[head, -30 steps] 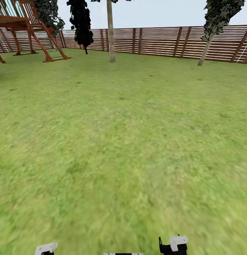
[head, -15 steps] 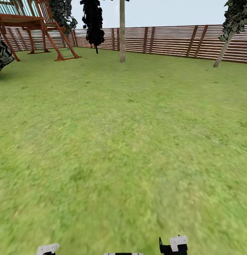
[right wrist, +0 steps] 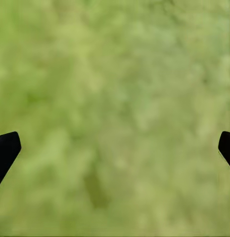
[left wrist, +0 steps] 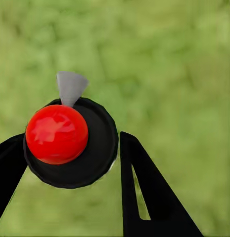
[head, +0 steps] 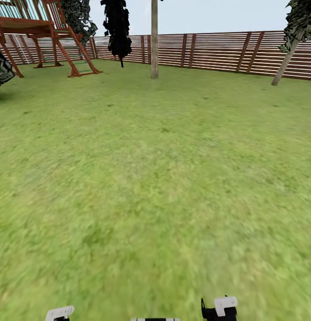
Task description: In the garden, pick up the pesticide atomizer on the floor and spray pesticide onto both trees until each tree trunk is fully covered.
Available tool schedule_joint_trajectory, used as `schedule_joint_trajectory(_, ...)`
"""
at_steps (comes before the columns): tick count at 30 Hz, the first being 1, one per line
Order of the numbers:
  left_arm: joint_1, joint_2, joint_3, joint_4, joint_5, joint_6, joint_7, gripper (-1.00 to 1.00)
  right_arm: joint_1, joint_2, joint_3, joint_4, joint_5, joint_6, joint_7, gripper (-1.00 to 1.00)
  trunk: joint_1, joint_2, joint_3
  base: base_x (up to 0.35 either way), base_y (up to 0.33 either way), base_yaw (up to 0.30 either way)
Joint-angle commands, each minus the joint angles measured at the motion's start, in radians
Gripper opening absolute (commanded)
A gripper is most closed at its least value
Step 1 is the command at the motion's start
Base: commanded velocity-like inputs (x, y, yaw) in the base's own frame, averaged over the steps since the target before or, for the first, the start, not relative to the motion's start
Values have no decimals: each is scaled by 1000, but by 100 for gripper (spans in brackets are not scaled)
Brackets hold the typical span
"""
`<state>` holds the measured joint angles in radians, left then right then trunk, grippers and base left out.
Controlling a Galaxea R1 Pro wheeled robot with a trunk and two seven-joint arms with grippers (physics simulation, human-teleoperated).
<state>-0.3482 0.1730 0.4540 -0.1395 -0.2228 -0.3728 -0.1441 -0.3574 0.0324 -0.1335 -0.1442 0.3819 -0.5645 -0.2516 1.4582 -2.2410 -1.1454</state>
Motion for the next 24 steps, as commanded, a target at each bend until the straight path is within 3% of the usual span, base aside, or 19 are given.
schedule_joint_trajectory(1, 0, 0, 0, 0, 0, 0, 0, -100, 0, 0, 0, 0, 0, 0, 0, 100, 0, 0, 0, 341, 0, 0)
schedule_joint_trajectory(10, 0, 0, 1, 0, -1, 0, 0, -100, 0, 1, 0, 1, 0, 0, 0, 100, 0, 0, 6, 341, 0, 170)
schedule_joint_trajectory(24, 0, 0, 0, 24, -5, 0, -1, -100, 0, 1, 0, 1, -1, 0, -2, 100, 0, 0, 7, 341, 0, 8)
